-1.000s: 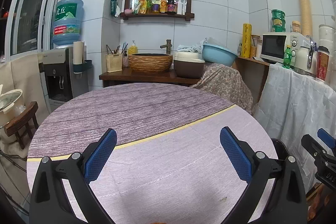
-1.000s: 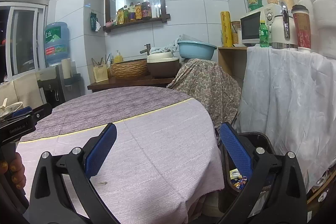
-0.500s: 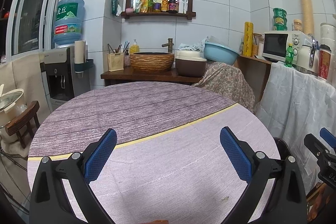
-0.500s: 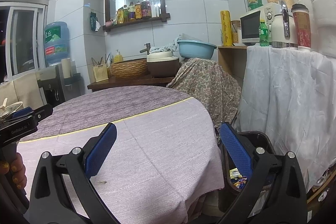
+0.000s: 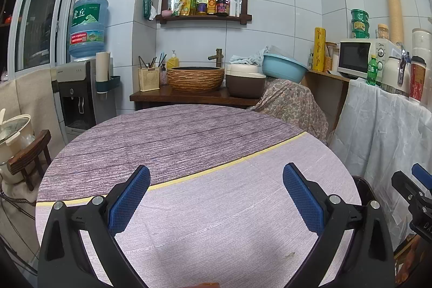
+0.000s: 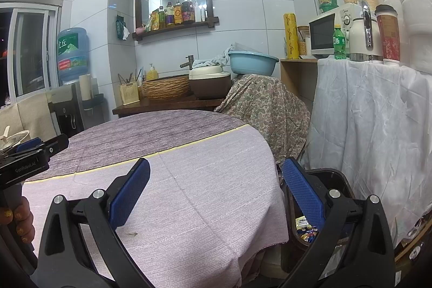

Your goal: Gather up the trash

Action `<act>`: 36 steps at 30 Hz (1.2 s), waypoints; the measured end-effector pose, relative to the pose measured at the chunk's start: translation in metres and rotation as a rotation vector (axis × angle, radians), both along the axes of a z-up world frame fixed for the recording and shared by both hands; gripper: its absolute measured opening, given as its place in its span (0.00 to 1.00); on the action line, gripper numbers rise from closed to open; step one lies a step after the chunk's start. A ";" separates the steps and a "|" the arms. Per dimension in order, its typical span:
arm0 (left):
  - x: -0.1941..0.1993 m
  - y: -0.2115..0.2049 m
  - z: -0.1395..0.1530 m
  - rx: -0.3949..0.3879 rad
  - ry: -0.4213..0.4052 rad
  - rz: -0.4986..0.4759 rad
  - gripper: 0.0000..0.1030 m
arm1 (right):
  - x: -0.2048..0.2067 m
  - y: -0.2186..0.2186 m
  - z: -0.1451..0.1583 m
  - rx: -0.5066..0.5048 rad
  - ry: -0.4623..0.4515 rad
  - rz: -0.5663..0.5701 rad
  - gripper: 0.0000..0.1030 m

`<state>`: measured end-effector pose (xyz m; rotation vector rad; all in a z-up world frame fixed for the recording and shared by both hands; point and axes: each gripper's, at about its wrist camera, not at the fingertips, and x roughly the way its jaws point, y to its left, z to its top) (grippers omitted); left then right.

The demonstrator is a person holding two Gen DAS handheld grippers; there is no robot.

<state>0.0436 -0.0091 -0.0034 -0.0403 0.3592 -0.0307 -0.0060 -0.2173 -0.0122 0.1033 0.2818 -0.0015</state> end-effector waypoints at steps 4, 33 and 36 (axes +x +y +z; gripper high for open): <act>0.000 -0.001 -0.001 0.001 0.002 -0.002 0.95 | 0.000 0.000 -0.001 0.000 -0.001 0.000 0.94; 0.002 -0.004 -0.002 -0.009 0.022 -0.009 0.95 | 0.000 -0.002 -0.001 0.004 0.001 -0.001 0.94; 0.001 -0.004 -0.002 -0.004 0.020 -0.006 0.95 | 0.000 -0.002 -0.001 0.004 0.001 0.000 0.94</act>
